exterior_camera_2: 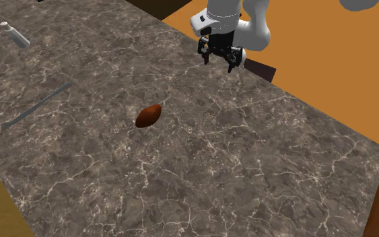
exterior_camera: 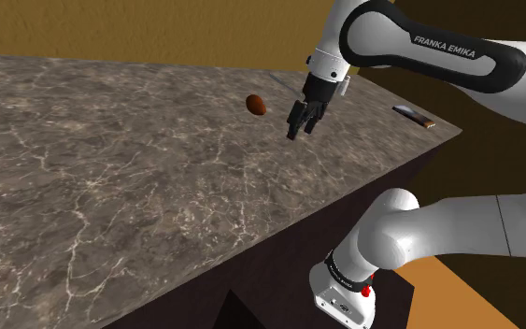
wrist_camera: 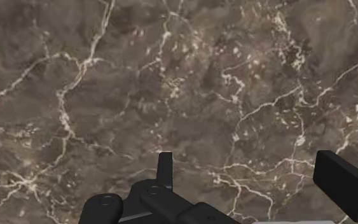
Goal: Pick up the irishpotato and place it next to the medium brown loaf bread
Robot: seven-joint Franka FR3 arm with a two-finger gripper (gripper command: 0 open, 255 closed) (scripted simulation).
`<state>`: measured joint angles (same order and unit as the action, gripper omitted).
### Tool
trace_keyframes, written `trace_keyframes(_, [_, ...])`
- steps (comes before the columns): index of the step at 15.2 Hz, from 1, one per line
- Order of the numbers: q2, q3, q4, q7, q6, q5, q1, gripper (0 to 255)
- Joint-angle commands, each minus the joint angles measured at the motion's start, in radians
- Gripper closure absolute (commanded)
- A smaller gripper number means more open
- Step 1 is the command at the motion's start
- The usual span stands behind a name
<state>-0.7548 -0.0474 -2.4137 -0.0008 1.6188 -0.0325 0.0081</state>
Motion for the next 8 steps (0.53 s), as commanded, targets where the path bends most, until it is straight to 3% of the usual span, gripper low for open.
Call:
trace_keyframes(1, [0.0,0.0,0.0,0.0,0.0,0.0,0.0,0])
trace_keyframes(8, [0.284,-0.053,0.182,-0.037,0.084,0.027,-0.024,0])
